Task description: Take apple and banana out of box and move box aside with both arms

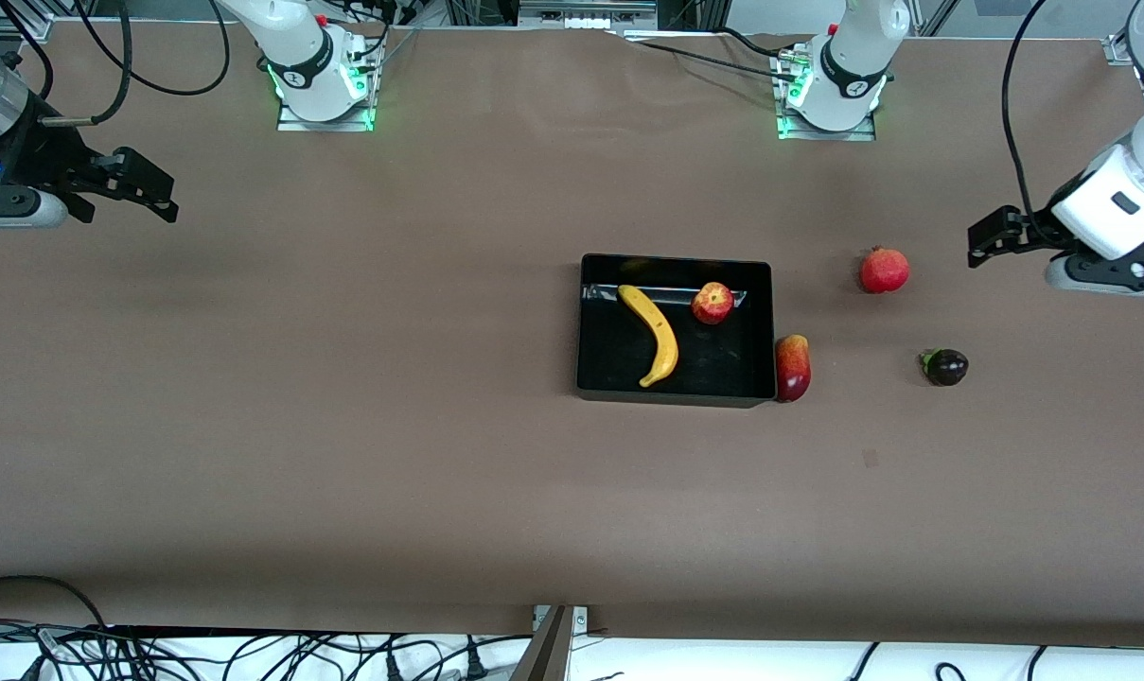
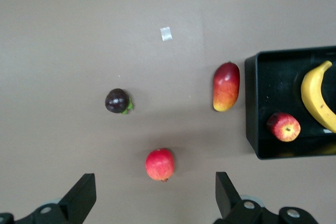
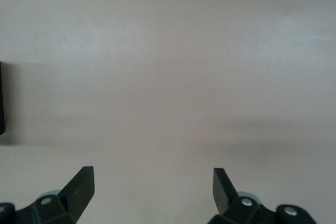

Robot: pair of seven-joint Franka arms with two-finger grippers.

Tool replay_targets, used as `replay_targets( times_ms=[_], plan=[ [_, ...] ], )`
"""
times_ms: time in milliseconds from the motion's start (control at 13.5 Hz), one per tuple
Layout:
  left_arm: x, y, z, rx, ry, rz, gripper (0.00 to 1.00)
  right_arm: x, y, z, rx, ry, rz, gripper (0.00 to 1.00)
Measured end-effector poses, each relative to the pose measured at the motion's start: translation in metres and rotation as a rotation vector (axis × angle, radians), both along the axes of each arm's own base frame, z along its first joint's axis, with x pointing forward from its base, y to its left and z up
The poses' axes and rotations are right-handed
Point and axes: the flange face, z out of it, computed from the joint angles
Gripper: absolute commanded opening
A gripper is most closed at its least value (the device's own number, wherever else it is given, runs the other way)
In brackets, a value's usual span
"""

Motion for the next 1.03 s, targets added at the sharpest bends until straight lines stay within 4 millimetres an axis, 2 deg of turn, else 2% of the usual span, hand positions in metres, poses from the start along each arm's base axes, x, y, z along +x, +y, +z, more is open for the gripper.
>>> replay_targets(
  times_ms=[222,296,370,443,591,739,813,887,1035],
  plan=[
    [0.004,-0.013,-0.044,-0.003,0.145,-0.02,1.0,0.0,0.0,0.0,0.0,-0.001,0.0,1.0],
    [0.006,-0.023,-0.057,-0.003,0.18,-0.028,1.0,0.0,0.001,0.0,0.0,-0.002,0.001,1.0],
    [0.006,-0.041,-0.07,0.003,0.21,-0.026,1.0,0.0,0.001,0.0,0.0,-0.003,0.002,1.0],
    [0.007,-0.066,-0.084,0.015,0.23,-0.009,1.0,0.0,0.001,0.0,0.0,-0.003,0.002,1.0],
    [0.008,-0.133,-0.117,0.044,0.231,0.041,1.0,0.0,0.002,0.001,0.0,-0.004,0.003,1.0],
    [0.004,-0.202,-0.156,0.071,0.216,0.115,1.0,0.0,0.002,0.0,0.0,-0.004,0.004,1.0],
    [-0.001,-0.227,-0.175,0.082,0.216,0.141,1.0,0.0,0.003,0.001,0.0,-0.004,0.005,1.0],
    [-0.005,-0.245,-0.193,0.088,0.217,0.149,1.0,0.0,0.003,0.001,0.0,-0.004,0.005,1.0],
    [-0.016,-0.269,-0.23,0.083,0.198,0.158,1.0,0.0,0.003,0.0,0.0,-0.003,0.005,1.0]
  ],
)
